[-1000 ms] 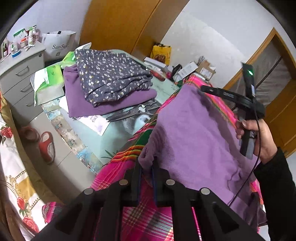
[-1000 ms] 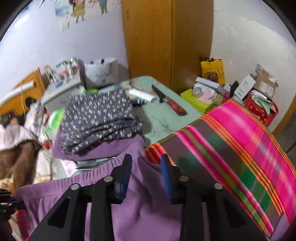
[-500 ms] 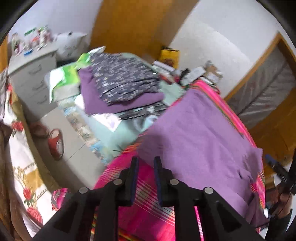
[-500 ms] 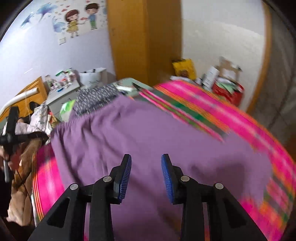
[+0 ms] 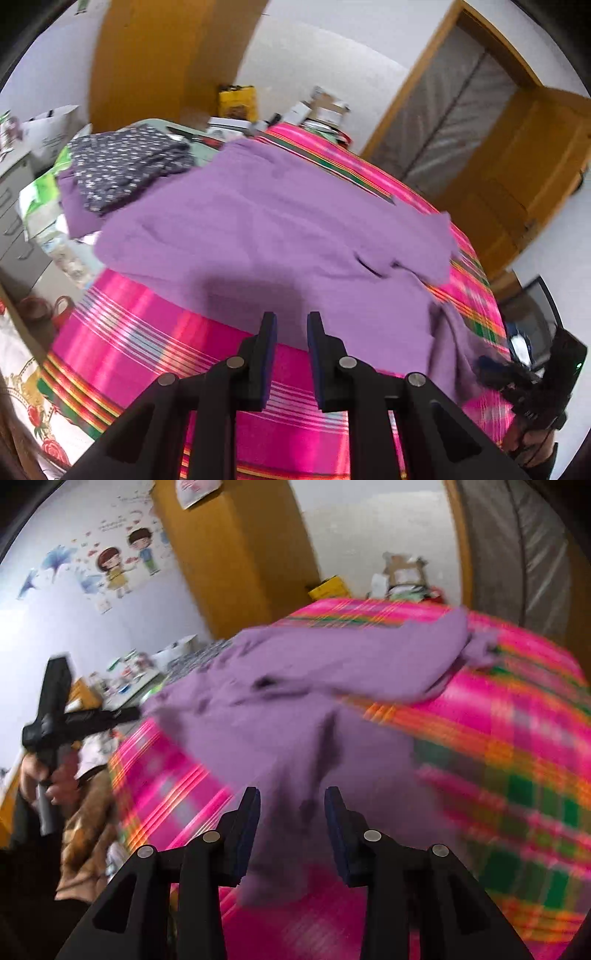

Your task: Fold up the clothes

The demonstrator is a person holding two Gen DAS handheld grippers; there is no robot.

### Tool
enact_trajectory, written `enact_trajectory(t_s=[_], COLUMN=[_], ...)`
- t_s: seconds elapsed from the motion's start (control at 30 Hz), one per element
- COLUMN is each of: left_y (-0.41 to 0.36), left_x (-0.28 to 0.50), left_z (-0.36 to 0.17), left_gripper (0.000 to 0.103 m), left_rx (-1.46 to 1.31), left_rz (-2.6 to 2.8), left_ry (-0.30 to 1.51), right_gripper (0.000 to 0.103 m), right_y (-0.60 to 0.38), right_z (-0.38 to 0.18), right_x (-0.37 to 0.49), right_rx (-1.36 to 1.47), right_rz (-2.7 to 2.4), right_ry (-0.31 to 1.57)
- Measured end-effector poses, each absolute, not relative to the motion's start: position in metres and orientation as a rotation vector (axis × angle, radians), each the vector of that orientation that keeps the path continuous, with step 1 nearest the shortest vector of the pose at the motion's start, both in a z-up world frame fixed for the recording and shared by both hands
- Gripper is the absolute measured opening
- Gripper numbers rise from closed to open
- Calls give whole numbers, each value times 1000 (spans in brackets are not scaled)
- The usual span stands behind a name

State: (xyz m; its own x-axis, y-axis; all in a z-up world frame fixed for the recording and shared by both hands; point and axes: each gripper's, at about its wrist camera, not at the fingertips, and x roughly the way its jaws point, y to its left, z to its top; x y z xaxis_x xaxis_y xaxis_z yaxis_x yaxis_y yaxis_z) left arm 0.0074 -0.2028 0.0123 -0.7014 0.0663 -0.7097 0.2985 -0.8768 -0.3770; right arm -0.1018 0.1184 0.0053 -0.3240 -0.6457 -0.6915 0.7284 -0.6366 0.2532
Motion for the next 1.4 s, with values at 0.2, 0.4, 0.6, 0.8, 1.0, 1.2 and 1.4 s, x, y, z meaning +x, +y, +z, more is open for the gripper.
enact_trajectory(t_s=[0.2,0.4,0.6,0.8,1.0,1.2,1.4], left_y=[-171,-157,-148,-137,-131,-123,-142], left_x=[8,4,-6,-17,-25,-38,-33], left_z=[7,4,4,-3,-7,-8,8], left_gripper=[16,16,16,16,16,16,16], left_rx=[1205,1237,1259,1300,1326,1354,1278], left_rz=[-2716,-2722,-2741,-2765,-2780,-2800,-2789], left_ry=[689,667,645,645,639,616,632], right_gripper=[32,7,7,11,33,38,39], right_y=[111,162,255,353,377,304,183], right_z=[-15,17,57,66,63,51,22], right_x=[-89,-99,-127,-175,-164,-125,-95], right_rx=[996,872,787,913,946,890,849], right_rz=[-2021,-2194,-2516,-2863,-2954,-2578,-2149], right_ry=[168,63,-3,-24,-71,8,305])
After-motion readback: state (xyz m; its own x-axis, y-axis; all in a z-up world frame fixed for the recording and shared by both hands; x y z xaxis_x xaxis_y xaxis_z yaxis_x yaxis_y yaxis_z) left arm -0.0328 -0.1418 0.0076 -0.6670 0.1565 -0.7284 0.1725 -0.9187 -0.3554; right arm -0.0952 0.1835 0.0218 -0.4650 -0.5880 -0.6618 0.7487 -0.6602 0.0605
